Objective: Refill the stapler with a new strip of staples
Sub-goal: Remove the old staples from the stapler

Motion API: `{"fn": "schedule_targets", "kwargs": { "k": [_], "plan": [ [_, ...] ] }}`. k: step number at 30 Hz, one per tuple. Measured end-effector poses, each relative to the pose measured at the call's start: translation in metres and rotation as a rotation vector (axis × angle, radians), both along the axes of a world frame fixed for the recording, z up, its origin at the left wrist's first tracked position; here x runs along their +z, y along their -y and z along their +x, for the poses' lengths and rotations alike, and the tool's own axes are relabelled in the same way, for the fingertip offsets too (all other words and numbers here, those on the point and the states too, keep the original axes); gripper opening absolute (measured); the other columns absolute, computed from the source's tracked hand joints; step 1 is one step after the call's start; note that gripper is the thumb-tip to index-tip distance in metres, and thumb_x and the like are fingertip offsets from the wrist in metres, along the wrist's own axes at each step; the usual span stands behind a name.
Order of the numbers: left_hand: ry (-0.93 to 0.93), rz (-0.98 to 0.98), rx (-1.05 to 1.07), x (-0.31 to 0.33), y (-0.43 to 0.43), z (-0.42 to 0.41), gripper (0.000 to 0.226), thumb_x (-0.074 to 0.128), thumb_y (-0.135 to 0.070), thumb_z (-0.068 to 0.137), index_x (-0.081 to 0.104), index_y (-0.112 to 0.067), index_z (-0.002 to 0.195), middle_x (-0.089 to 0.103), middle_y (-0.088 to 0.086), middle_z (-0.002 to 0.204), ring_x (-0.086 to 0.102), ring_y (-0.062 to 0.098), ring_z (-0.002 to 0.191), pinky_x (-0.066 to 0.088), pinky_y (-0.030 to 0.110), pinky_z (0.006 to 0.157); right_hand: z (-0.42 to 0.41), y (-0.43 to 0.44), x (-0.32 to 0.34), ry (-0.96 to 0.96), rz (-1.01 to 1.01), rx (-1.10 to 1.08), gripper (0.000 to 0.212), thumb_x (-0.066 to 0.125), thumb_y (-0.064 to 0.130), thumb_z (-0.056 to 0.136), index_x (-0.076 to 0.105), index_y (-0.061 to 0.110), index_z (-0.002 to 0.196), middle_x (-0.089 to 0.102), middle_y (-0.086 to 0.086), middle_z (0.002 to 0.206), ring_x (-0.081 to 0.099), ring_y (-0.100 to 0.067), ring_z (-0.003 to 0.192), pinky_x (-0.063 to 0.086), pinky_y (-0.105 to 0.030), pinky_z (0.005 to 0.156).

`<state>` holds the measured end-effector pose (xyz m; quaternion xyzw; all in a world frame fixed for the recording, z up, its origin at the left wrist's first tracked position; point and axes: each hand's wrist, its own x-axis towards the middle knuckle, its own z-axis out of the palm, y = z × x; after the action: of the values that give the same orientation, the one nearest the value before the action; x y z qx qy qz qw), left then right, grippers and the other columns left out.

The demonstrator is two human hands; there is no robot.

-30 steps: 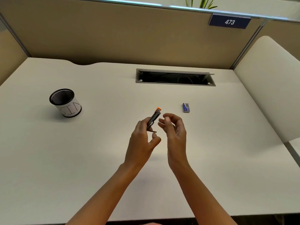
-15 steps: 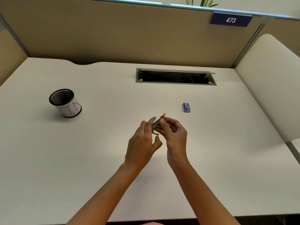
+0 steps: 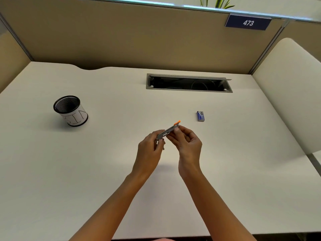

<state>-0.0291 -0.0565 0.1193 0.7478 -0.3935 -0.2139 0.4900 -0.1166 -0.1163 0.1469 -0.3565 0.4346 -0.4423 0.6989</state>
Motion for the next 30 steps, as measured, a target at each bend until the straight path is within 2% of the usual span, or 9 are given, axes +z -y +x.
{"fn": "schedule_targets", "kwargs": {
  "k": [5, 9, 12, 15, 17, 21, 24, 27, 30],
  "plan": [
    [-0.821, -0.081, -0.065, 0.001, 0.0, 0.004, 0.022, 0.038, -0.007, 0.099, 0.059, -0.01, 0.106, 0.05, 0.003, 0.076, 0.041, 0.011, 0.055, 0.037, 0.021, 0.047, -0.002, 0.001, -0.004, -0.025, -0.119, 0.079, 0.014, 0.058, 0.004, 0.093, 0.064, -0.002, 0.105, 0.072, -0.016, 0.093, 0.074, -0.025, 0.084, 0.059, -0.031, 0.084],
    [-0.967, -0.086, -0.053, 0.003, 0.001, 0.004, 0.029, 0.037, -0.006, 0.099, 0.059, -0.002, 0.116, 0.053, 0.005, 0.078, 0.042, 0.011, 0.054, 0.037, 0.021, 0.045, -0.002, 0.002, -0.011, -0.061, -0.086, 0.05, 0.013, 0.056, 0.002, 0.094, 0.064, -0.001, 0.104, 0.071, -0.011, 0.087, 0.073, -0.018, 0.077, 0.059, -0.027, 0.08],
    [-0.785, 0.01, -0.026, 0.002, -0.001, 0.006, 0.028, 0.039, -0.009, 0.099, 0.061, -0.007, 0.117, 0.057, 0.003, 0.08, 0.045, 0.011, 0.056, 0.04, 0.022, 0.049, -0.005, 0.002, -0.022, -0.111, -0.022, 0.023, 0.014, 0.055, 0.002, 0.095, 0.064, 0.001, 0.104, 0.07, -0.011, 0.089, 0.071, -0.019, 0.078, 0.058, -0.03, 0.083],
    [-0.38, 0.109, 0.027, -0.002, -0.004, 0.013, 0.022, 0.05, -0.016, 0.095, 0.065, -0.016, 0.111, 0.068, -0.002, 0.083, 0.051, 0.01, 0.057, 0.045, 0.022, 0.056, -0.01, 0.002, -0.031, -0.14, 0.015, 0.007, 0.016, 0.053, 0.002, 0.095, 0.063, -0.001, 0.107, 0.07, -0.011, 0.087, 0.069, -0.022, 0.078, 0.058, -0.03, 0.083],
    [-0.214, 0.117, 0.07, -0.003, -0.008, 0.021, 0.023, 0.056, -0.014, 0.091, 0.066, -0.02, 0.111, 0.068, -0.004, 0.078, 0.054, 0.002, 0.052, 0.044, 0.013, 0.056, -0.013, 0.001, -0.036, -0.158, 0.026, 0.0, 0.016, 0.053, 0.001, 0.095, 0.063, -0.001, 0.107, 0.069, -0.011, 0.086, 0.069, -0.022, 0.077, 0.059, -0.029, 0.081],
    [-0.129, 0.111, 0.13, -0.004, -0.016, 0.034, 0.028, 0.06, -0.01, 0.089, 0.068, -0.016, 0.115, 0.062, -0.001, 0.064, 0.053, 0.005, 0.047, 0.041, 0.009, 0.047, -0.019, -0.001, -0.043, -0.215, 0.029, -0.007, 0.014, 0.053, 0.002, 0.095, 0.064, 0.002, 0.103, 0.069, -0.01, 0.086, 0.069, -0.021, 0.075, 0.058, -0.031, 0.082],
    [-0.059, 0.096, 0.167, -0.004, -0.021, 0.041, 0.029, 0.062, -0.009, 0.088, 0.068, -0.015, 0.116, 0.063, 0.001, 0.066, 0.055, 0.008, 0.053, 0.044, 0.009, 0.051, -0.024, -0.001, -0.047, -0.274, 0.01, -0.022, 0.014, 0.053, 0.003, 0.095, 0.065, 0.004, 0.102, 0.07, -0.008, 0.084, 0.07, -0.017, 0.072, 0.056, -0.036, 0.086],
    [0.018, 0.076, 0.177, -0.005, -0.025, 0.044, 0.033, 0.064, -0.009, 0.086, 0.067, -0.013, 0.119, 0.069, 0.001, 0.077, 0.064, 0.015, 0.068, 0.056, 0.03, 0.071, -0.031, 0.001, -0.051, -0.333, -0.011, -0.044, 0.014, 0.054, 0.004, 0.095, 0.066, 0.007, 0.1, 0.071, -0.006, 0.083, 0.071, -0.013, 0.068, 0.056, -0.039, 0.089],
    [0.071, 0.063, 0.193, -0.011, -0.028, 0.046, 0.034, 0.066, -0.01, 0.085, 0.068, -0.015, 0.119, 0.071, 0.007, 0.086, 0.064, 0.024, 0.077, 0.055, 0.042, 0.078, -0.038, 0.002, -0.054, -0.359, -0.011, -0.061, 0.014, 0.054, 0.004, 0.095, 0.066, 0.01, 0.098, 0.071, -0.005, 0.083, 0.071, -0.013, 0.069, 0.055, -0.042, 0.092]
  ]
}}
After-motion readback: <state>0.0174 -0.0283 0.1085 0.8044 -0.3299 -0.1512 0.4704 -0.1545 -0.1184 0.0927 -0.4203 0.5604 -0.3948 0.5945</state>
